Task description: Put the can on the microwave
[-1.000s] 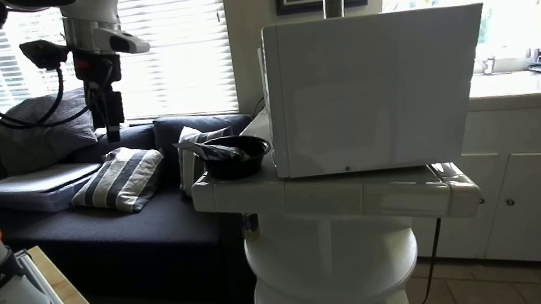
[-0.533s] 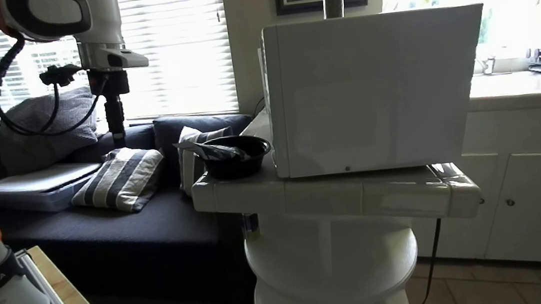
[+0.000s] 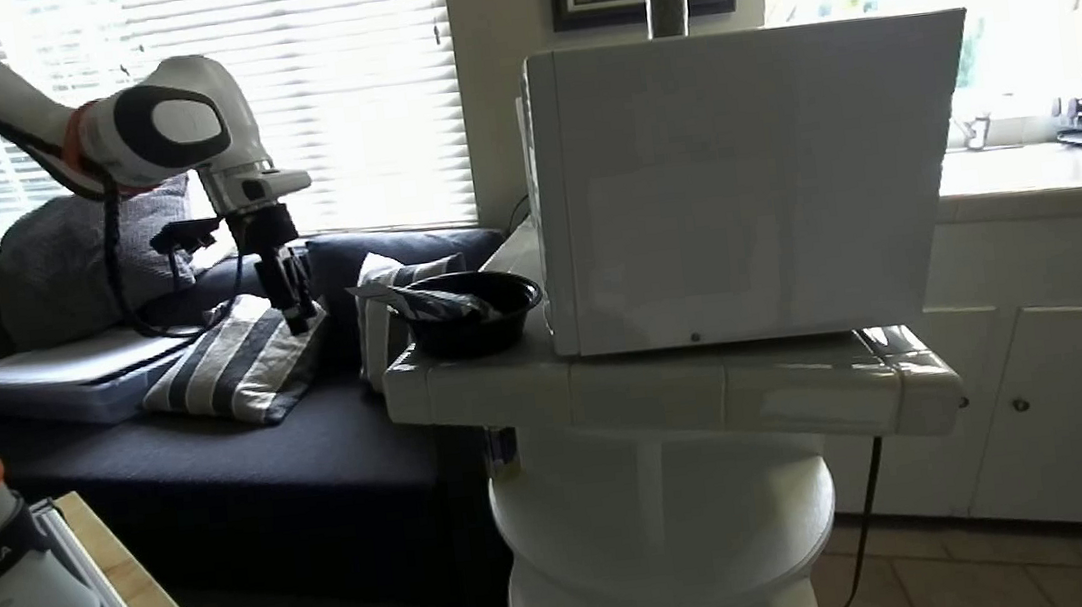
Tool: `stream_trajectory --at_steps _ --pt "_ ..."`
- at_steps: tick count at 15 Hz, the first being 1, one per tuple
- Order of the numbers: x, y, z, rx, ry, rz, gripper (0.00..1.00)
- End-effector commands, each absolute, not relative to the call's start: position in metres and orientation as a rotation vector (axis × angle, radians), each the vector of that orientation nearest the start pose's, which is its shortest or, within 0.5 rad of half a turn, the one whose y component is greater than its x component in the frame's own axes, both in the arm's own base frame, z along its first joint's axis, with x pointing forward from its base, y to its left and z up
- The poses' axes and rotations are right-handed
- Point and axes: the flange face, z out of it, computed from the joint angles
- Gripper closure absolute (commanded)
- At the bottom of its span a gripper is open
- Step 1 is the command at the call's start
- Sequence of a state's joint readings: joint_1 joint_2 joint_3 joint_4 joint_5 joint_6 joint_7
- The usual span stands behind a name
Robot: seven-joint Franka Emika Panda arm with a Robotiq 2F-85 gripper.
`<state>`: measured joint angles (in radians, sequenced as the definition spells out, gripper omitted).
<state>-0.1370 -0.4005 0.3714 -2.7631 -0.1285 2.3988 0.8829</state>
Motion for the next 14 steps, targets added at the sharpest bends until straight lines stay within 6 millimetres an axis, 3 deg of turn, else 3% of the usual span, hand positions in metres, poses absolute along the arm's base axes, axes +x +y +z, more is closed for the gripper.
stream_trajectory --at_steps 1,7,9,10,14 --pt "0.372 0.083 0.278 -3.25 1.023 -0.316 0.0" --pt "0.37 0.066 0.226 -3.367 1.202 -0.497 0.0" --pt "0.371 0.057 0.207 -3.419 1.234 -0.476 0.0" --pt "0.364 0.059 0.226 -3.393 1.196 -0.507 0.0" --pt "0.368 0.056 0.21 -3.411 1.22 -0.452 0.0"
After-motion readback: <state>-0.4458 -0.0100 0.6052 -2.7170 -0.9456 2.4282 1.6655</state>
